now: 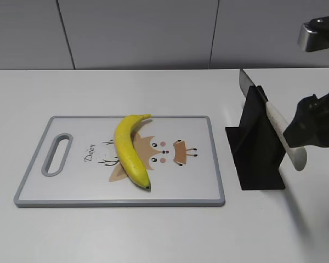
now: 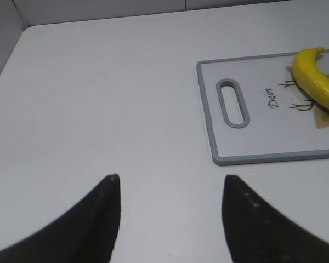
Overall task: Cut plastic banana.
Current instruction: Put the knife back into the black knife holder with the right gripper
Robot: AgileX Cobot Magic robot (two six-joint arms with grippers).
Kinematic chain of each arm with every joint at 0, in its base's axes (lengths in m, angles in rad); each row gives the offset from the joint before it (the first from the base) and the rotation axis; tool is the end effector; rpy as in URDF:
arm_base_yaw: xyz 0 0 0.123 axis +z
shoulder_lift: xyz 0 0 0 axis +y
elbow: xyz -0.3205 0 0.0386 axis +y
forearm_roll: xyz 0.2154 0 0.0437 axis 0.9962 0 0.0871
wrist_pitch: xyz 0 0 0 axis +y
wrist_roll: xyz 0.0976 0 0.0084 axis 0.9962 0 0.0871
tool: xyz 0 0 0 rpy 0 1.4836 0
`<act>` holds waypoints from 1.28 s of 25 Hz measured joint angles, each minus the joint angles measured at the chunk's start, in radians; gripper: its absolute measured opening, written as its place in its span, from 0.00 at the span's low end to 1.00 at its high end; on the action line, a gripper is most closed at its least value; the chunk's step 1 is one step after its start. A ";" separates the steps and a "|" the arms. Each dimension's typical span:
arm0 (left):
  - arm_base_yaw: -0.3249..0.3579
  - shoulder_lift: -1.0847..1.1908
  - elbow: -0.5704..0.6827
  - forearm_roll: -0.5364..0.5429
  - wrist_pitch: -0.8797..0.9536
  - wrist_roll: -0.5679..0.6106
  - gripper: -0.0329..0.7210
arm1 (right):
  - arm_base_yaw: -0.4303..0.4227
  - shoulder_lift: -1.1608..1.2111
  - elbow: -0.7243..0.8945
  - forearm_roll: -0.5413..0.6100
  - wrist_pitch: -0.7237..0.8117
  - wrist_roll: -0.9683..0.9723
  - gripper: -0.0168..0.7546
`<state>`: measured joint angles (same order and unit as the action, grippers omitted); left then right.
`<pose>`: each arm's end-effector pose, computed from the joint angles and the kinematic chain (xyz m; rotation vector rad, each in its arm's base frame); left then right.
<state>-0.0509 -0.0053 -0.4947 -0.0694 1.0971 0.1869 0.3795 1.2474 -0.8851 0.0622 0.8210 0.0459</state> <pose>-0.0675 -0.0026 0.2538 0.2513 2.0634 -0.0005 0.1807 0.0769 0.3166 -0.4037 2.6510 0.2100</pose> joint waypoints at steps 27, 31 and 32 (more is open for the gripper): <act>0.000 0.000 0.000 0.000 -0.002 0.000 0.80 | 0.000 -0.964 0.356 0.094 0.182 -0.251 0.77; 0.000 0.000 0.000 0.000 -0.002 0.000 0.80 | 0.000 -1.019 0.371 0.094 0.215 -0.251 0.74; 0.000 0.000 0.000 0.000 -0.002 0.000 0.80 | 0.000 -1.029 0.374 0.094 0.216 -0.251 0.74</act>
<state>-0.0509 -0.0053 -0.4947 -0.0694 1.0949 0.1869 0.3795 0.2187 -0.5111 0.1567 1.0369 -0.2047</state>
